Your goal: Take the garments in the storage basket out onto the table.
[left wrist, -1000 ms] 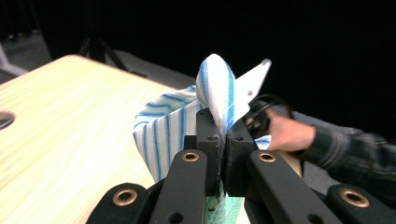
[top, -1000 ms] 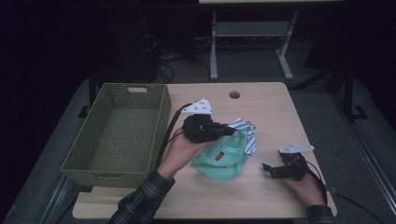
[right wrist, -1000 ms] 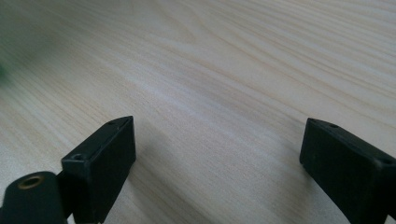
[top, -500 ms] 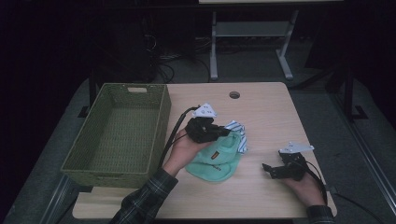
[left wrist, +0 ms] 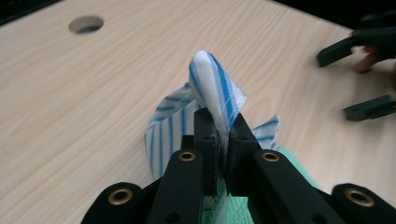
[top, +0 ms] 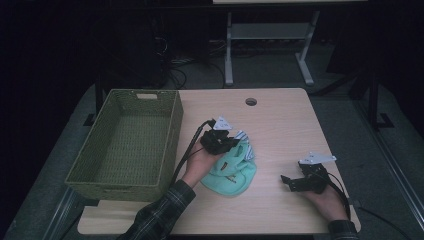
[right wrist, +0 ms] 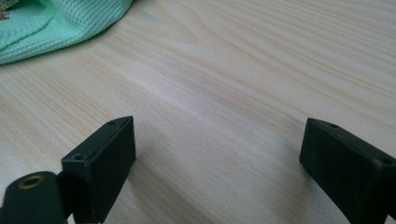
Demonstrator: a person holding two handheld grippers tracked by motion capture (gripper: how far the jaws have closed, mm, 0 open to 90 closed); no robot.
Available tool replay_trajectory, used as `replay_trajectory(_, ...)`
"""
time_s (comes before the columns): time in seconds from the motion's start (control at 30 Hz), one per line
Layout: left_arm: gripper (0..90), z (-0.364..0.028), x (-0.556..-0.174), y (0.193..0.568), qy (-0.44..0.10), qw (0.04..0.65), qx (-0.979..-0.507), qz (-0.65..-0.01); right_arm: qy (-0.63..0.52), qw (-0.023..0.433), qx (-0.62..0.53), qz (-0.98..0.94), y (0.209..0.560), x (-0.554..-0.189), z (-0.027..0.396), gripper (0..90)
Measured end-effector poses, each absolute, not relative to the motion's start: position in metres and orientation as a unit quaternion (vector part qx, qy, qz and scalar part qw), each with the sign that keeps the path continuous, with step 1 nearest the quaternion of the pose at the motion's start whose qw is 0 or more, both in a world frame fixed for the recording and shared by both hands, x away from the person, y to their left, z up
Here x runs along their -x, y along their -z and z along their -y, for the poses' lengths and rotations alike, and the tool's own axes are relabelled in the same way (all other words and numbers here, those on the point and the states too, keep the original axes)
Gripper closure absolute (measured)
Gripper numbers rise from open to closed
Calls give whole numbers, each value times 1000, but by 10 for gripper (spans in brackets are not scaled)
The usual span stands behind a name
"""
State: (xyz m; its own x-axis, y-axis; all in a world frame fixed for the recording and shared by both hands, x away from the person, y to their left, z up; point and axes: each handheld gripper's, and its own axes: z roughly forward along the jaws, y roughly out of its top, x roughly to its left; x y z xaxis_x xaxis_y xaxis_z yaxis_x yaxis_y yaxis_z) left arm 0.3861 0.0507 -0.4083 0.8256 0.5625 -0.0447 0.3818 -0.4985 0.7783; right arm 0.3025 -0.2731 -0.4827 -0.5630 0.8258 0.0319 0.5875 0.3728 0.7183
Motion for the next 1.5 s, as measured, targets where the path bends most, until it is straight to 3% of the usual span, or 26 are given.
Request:
replay_trajectory(0.63, 839, -43, -403, 458, -98, 353, -882, -297, -352, 169, -436, -811, 483, -302, 273, 102)
replay_trajectory(0.77, 712, -44, -402, 456, -107, 347, -882, -299, -352, 169, -436, -811, 483, -302, 273, 102)
replay_trajectory(0.9, 522, -47, -401, 446, -111, 357, -876, -304, -350, 171, -439, -810, 483, -302, 273, 94)
replay_trajectory(1.03, 433, -50, -398, 437, -109, 369, -869, -311, -350, 171, -438, -810, 483, -302, 273, 93)
replay_trajectory(1.5, 395, -57, -380, 418, -108, 368, -874, -298, -350, 173, -438, -809, 483, -303, 274, 93)
